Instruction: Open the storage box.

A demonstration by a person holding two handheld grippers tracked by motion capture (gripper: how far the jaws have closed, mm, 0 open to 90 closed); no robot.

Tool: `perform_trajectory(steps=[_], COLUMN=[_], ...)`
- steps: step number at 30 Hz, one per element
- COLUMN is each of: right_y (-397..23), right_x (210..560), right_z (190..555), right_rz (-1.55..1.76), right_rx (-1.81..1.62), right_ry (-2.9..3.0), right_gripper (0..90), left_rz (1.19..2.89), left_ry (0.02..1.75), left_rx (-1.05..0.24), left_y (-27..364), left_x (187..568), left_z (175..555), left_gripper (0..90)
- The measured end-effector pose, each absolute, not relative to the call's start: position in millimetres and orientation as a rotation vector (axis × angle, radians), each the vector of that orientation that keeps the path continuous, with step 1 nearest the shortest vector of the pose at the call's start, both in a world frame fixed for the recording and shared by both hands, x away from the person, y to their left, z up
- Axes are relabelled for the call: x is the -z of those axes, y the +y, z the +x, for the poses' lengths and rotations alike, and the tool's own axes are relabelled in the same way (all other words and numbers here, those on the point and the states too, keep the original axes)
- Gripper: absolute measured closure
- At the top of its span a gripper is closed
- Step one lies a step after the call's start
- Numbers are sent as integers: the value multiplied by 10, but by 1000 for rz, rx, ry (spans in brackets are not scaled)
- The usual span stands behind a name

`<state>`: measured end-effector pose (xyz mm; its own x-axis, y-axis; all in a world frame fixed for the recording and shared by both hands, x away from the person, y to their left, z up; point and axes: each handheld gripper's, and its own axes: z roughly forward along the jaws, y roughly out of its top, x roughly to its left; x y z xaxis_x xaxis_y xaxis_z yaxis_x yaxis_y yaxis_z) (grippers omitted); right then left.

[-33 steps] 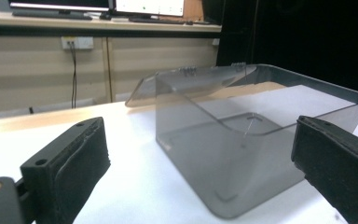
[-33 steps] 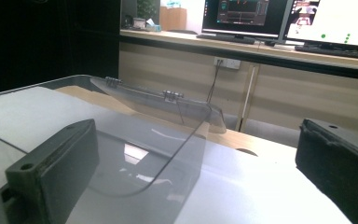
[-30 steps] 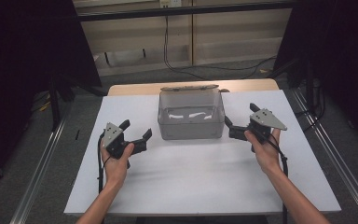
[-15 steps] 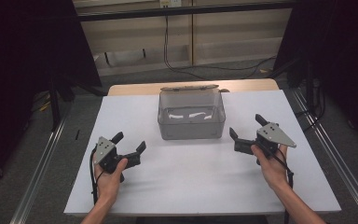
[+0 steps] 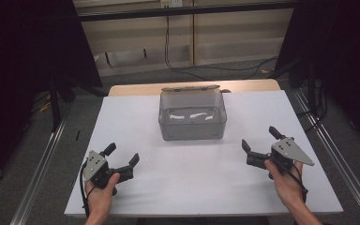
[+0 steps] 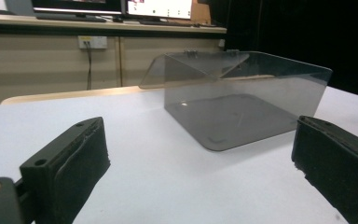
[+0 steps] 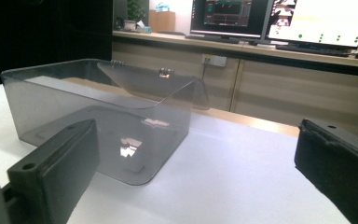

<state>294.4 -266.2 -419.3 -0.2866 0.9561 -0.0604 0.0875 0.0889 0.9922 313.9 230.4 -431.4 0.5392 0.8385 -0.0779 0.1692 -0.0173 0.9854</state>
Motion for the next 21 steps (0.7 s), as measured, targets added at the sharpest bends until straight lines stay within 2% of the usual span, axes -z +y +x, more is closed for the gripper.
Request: perform_trajectory(steps=[21], right_y=[-3019], right_x=[4313], right_z=[2508], right_rz=[1168], right_rx=[-1256], right_ry=[1483], right_gripper=[0], left_rz=[1511], left_ry=[998], left_rx=[-723], left_y=[2488], left_x=[4343], left_z=[2924], left_gripper=[32])
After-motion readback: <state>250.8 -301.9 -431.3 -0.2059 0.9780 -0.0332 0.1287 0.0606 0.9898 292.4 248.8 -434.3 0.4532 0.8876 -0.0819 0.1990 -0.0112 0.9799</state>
